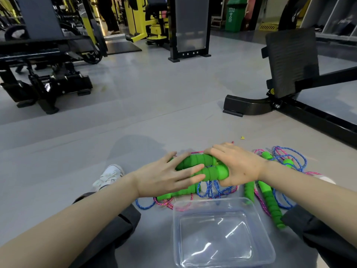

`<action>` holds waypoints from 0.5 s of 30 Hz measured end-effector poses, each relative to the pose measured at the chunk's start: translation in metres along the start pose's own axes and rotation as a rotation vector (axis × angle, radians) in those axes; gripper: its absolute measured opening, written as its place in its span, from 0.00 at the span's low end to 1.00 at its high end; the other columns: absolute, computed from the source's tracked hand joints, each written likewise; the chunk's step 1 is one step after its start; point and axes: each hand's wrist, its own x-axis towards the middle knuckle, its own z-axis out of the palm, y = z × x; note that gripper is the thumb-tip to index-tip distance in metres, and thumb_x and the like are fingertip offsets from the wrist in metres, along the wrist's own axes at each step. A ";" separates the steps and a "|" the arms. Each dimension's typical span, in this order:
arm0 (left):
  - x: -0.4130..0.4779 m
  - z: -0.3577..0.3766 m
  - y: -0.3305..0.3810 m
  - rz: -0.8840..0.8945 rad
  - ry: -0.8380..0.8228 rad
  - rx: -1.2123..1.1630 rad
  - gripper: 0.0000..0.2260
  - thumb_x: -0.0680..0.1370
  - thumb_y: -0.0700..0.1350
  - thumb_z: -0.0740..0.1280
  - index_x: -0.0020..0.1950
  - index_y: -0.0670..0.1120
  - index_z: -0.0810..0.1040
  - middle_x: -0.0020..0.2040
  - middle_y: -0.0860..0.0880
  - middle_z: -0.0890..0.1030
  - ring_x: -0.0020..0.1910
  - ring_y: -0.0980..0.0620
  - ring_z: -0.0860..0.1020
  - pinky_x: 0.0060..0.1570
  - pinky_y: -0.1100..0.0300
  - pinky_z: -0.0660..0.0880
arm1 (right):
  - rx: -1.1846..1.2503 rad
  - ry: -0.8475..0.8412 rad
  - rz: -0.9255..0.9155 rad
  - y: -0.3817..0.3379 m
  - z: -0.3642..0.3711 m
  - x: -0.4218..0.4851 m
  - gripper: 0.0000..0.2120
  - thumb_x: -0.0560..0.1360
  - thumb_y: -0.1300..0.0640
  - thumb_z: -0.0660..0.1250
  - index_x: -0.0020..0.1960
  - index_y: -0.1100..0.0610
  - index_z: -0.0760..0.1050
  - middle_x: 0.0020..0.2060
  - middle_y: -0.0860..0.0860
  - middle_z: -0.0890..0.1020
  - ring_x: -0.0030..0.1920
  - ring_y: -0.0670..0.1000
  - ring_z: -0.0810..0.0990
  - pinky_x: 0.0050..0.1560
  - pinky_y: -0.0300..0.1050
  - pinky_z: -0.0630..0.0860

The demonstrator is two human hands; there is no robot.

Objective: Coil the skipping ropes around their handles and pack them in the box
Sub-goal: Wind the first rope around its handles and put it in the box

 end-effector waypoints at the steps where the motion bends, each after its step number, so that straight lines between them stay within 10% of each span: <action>1: 0.001 0.001 0.002 -0.001 0.010 -0.007 0.16 0.82 0.39 0.55 0.70 0.45 0.67 0.66 0.46 0.74 0.60 0.33 0.74 0.51 0.47 0.76 | -0.003 -0.015 0.002 0.000 0.001 -0.001 0.34 0.58 0.47 0.67 0.62 0.57 0.69 0.46 0.51 0.77 0.47 0.55 0.77 0.52 0.46 0.70; 15: 0.002 -0.002 0.007 -0.084 0.026 -0.025 0.16 0.83 0.41 0.52 0.70 0.50 0.68 0.67 0.43 0.69 0.60 0.32 0.73 0.56 0.40 0.74 | 0.002 0.109 -0.049 0.001 0.003 -0.007 0.34 0.58 0.44 0.63 0.61 0.55 0.65 0.44 0.53 0.78 0.44 0.55 0.79 0.50 0.42 0.65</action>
